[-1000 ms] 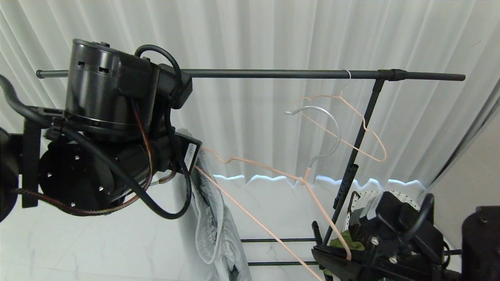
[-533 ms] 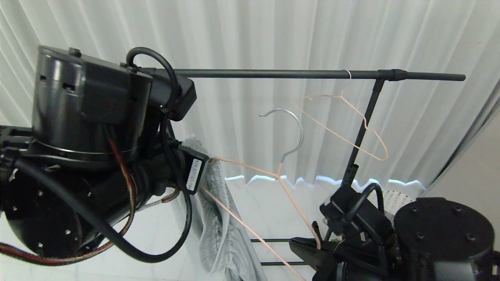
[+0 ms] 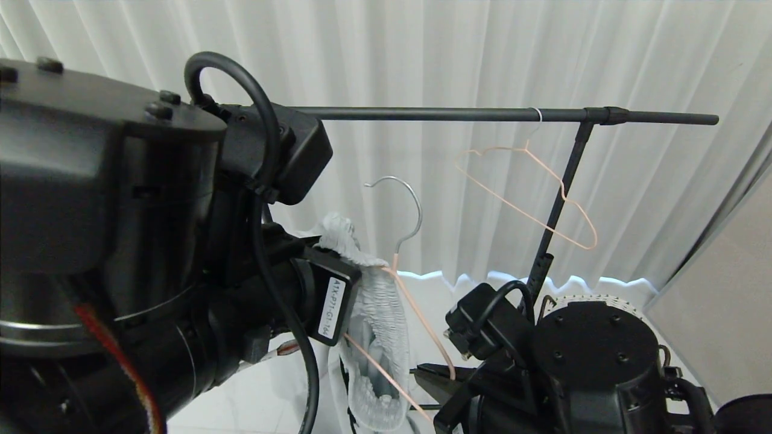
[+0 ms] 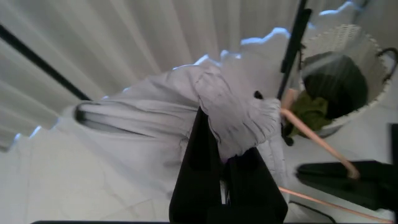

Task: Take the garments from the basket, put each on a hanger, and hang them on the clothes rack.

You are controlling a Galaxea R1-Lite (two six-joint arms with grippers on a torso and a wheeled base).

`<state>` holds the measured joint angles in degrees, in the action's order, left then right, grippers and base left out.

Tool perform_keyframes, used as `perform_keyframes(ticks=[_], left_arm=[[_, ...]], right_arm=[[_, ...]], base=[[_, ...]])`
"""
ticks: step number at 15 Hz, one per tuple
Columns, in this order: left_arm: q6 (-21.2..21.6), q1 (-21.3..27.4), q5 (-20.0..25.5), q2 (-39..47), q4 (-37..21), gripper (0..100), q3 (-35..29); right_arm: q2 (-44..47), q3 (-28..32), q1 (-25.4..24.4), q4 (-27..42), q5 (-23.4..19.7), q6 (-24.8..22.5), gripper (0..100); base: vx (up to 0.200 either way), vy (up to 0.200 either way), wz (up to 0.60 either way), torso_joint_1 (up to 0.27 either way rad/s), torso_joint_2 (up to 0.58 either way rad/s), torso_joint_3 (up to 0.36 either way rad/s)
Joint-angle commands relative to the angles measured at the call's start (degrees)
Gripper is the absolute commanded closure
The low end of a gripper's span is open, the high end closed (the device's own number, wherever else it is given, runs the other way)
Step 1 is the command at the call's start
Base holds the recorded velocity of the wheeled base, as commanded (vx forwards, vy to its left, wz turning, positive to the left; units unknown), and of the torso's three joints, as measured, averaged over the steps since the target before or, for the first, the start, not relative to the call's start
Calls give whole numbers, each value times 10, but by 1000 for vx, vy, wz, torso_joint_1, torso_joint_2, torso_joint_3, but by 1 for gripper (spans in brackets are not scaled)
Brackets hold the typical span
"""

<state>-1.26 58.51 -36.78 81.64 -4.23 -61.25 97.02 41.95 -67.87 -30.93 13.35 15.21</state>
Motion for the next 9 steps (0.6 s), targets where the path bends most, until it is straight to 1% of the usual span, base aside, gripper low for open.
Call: perform_keyframes(ticks=[1,2,3,5,6,7,9], left_arm=[[-1,13,7,-1,0,100,0],[-1,13,8,-1,0,100,1],[-1,13,8,-2,0,100,1],[-2,13,9,-7,0,100,10],[-2,13,10,-11,0,100,17],[-2,13,18,-21,3,100,37],[-2,13,22,-32,4,100,57]], right_arm=[[18,6,-3,-14,1,-1,100],[19,5,-7,-23,2,-1,100],[17,5,-9,-26,12,-1,100],[12,5,-10,-29,50,0,100],[10,3,-10,-35,61,0,100],[4,2,-10,-50,74,-1,100],[-4,2,-10,-61,84,-4,100]], base=[[0,0,0,0,0,0],[0,0,0,0,0,0],[0,0,0,0,0,0],[0,0,0,0,0,0],[0,0,0,0,0,0],[0,0,0,0,0,0],[0,0,0,0,0,0]])
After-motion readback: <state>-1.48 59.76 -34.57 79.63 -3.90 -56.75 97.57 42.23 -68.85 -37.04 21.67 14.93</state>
